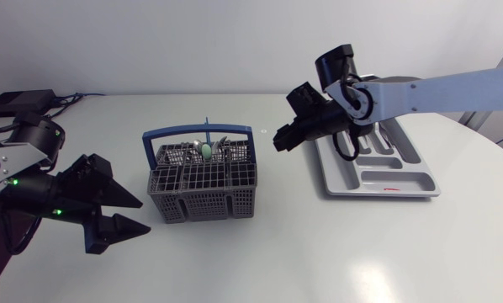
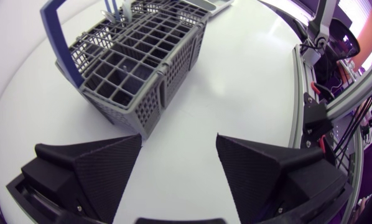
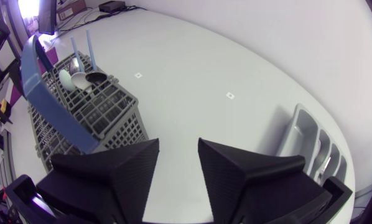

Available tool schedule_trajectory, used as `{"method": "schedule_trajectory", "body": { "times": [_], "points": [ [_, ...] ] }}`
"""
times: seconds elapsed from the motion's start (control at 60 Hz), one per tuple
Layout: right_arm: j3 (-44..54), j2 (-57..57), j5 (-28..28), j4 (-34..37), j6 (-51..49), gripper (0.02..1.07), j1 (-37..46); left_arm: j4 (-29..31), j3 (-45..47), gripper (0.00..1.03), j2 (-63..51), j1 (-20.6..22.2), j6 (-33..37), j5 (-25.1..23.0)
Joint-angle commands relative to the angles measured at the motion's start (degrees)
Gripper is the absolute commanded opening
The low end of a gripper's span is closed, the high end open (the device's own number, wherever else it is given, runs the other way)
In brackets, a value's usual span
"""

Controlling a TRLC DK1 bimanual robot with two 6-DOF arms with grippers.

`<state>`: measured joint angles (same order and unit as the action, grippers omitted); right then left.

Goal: Unload the cutlery basket into the drawer organizer.

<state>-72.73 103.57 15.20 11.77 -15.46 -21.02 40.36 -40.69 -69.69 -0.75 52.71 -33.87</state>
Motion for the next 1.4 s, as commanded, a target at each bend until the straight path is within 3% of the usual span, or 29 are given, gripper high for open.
{"method": "schedule_trajectory", "body": {
  "times": [0.0,0.217,0.333,0.483,0.717,0.883,1.383],
  "points": [
    [-4.97,4.18,1.76,-0.43,2.54,0.26,-0.34,-1.25,2.45,0.87,1.05,1.37,2.75,0.91],
    [-16.30,13.33,4.93,3.00,5.09,0.25,-1.84,-9.51,4.83,0.84,-2.03,3.83,0.73,2.58],
    [-21.40,17.54,6.60,5.63,5.97,0.25,-2.01,-12.94,4.83,0.52,-5.81,4.62,0.20,2.75],
    [-24.30,20.44,7.83,7.83,6.15,0.25,-2.54,-19.97,6.94,0.30,-6.51,6.12,-1.47,2.93],
    [-26.59,23.08,12.04,11.52,5.09,0.25,-2.45,-28.58,8.61,0.29,-7.65,7.08,-4.19,5.92],
    [-23.25,20.80,14.24,14.25,3.07,0.24,-2.01,-31.13,8.08,0.29,-8.80,6.47,-4.37,6.62],
    [5.49,-1.35,16.26,13.19,0.87,0.23,-0.43,-35.35,-8.97,0.29,-25.06,6.47,-6.83,7.41]
  ]
}}
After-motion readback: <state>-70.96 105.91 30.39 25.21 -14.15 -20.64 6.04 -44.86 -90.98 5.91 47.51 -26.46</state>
